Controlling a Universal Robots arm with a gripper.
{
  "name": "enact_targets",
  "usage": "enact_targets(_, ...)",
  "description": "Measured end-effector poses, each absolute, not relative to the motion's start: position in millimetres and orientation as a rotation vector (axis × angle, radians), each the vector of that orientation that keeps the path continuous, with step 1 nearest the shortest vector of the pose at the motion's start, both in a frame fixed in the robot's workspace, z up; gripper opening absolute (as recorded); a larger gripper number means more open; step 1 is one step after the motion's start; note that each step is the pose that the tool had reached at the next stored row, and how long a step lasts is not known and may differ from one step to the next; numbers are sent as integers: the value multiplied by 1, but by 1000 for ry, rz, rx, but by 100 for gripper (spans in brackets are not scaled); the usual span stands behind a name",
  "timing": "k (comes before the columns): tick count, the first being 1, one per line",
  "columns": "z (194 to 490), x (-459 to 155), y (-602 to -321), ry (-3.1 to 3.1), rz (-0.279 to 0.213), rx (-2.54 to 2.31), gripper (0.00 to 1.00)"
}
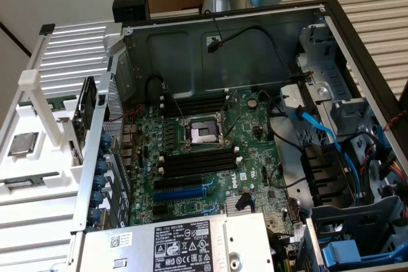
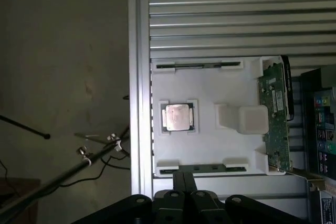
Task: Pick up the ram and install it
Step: 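Reach for the ram, then pick up the ram and move it above insertion slot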
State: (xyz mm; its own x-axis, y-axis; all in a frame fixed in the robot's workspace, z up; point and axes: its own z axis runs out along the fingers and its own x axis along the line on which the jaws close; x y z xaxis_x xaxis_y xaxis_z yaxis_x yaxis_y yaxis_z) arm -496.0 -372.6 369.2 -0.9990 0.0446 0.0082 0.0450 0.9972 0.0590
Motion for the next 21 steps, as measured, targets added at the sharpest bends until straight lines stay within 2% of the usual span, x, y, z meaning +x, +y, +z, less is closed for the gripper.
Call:
enact_targets(15, 369, -496, -372, -3133, -93, -64, 10)
enact_targets(21, 369, -496, -372, -3118, -91, 246, 10)
